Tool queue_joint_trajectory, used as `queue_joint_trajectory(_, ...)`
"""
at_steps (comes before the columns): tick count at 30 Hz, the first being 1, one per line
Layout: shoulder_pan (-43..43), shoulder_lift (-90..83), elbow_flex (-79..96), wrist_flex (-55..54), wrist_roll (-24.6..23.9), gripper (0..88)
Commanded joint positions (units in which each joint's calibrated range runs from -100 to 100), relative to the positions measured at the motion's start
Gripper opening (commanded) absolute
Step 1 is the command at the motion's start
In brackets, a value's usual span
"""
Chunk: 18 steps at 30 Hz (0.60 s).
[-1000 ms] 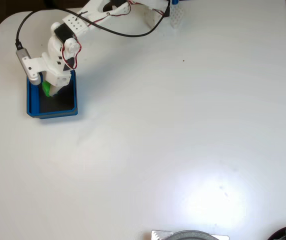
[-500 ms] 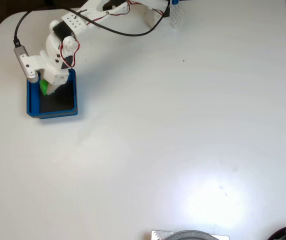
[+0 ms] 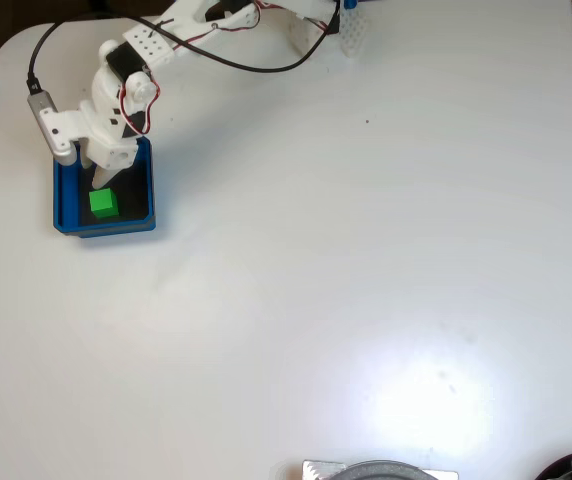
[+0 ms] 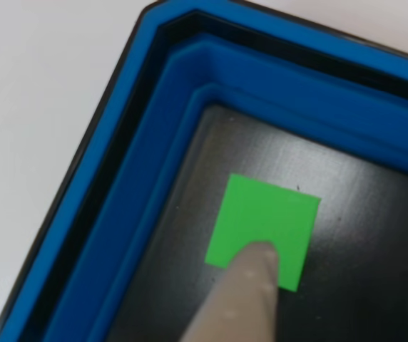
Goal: Pick up green cube and drop it in the blue box
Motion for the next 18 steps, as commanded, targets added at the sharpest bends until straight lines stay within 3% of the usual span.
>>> queue_joint_trajectory(1,0.61,-1.14,-3.04,-0.81,-0.15,17.7)
queue_joint_trajectory(18,1.83,-5.24,0.64,-0.24,-0.10,17.7)
